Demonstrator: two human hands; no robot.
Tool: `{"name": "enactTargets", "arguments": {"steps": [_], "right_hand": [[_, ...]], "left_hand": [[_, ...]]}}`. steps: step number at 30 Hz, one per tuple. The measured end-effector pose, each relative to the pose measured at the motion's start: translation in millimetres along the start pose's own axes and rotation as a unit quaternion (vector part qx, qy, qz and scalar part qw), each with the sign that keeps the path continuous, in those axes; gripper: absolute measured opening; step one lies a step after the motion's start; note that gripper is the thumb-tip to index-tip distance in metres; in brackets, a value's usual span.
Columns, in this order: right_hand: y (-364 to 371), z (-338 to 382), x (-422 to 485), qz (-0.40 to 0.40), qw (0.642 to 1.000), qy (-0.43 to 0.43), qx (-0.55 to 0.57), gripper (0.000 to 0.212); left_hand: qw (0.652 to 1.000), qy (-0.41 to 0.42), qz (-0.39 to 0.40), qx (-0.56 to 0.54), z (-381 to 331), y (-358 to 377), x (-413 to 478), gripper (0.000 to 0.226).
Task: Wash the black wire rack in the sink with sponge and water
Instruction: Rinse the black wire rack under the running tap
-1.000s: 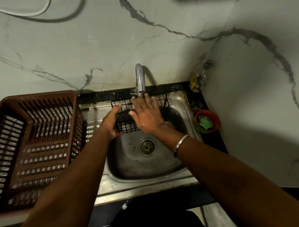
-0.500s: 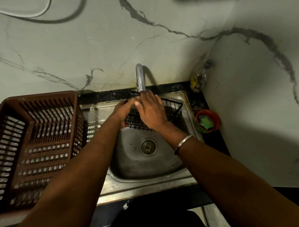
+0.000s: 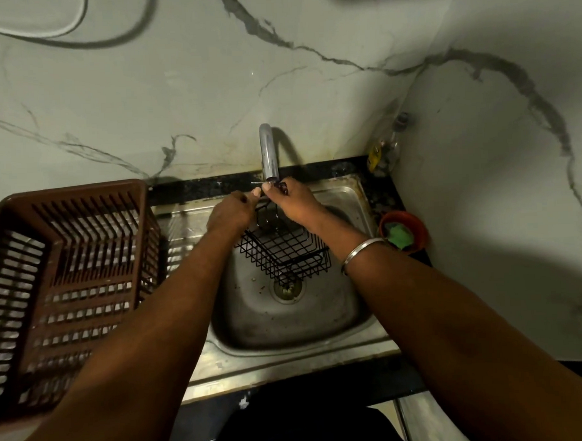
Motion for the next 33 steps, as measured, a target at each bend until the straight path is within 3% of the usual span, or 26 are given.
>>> {"name": "enactTargets", "arguments": {"steps": [4,10,12,14,16,19,22,26,29,33], "right_hand": [[-4.0,-1.3,5.5,-0.036,0.997,0.035,0.064,0.027],[-2.1,-4.8,10.7,-0.001,0.991,0.082,0.109,0.04],[1.9,-8.3,11.6,0.003,0.988,0.091,0.124,0.037],[2.9,-11.2,12.1,-0.012,0.989,0.096,0.115,0.028],[1.2,-12.4,17.8,-0.044,0.991,0.095,0.079,0.028],[-1.7,-5.8,20.7,-0.064,0.993,0.059,-0.076,0.035],[-0.9,6.4,18.3,-0.044,0.974,0.0,-0.222,0.038],[10.2,26.7,7.3,-0.018,0.904,-0.148,-0.399,0.046],[9.1,27.8,9.6,-0.03,0.915,-0.165,-0.368,0.051],[-12.9,7.6,22.2,-0.044,0.963,-0.066,-0.259,0.05]], "left_hand": [[1.0,0.012,-0.025,0.008,2.2,-5.5,6.6,0.058],[0.994,0.024,-0.053,0.089,2.9,-20.4,10.0,0.059],[0.991,0.025,-0.047,0.121,2.3,-18.5,9.9,0.066],[0.997,0.02,-0.023,0.07,-0.1,-12.7,8.7,0.064],[0.999,0.008,0.014,-0.04,-2.9,-5.5,5.7,0.052],[0.994,0.009,0.026,-0.104,-4.8,-1.1,3.2,0.047],[0.996,0.019,0.009,-0.087,-10.3,1.2,6.4,0.051],[0.998,0.043,-0.03,-0.023,-24.9,-1.1,13.0,0.056],[0.997,0.061,-0.031,-0.032,-32.6,-0.5,19.4,0.049],[0.983,0.03,0.027,-0.176,-27.8,4.1,14.1,0.039]]}}
Point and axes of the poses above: each hand's wrist, its own x-axis towards the middle knuckle, its own y-axis out of the palm, z = x × y, the point moved 7 cm from there along x, towards the middle knuckle, and after that the axes turned 10 degrees about -z, right-handed, at the moved point
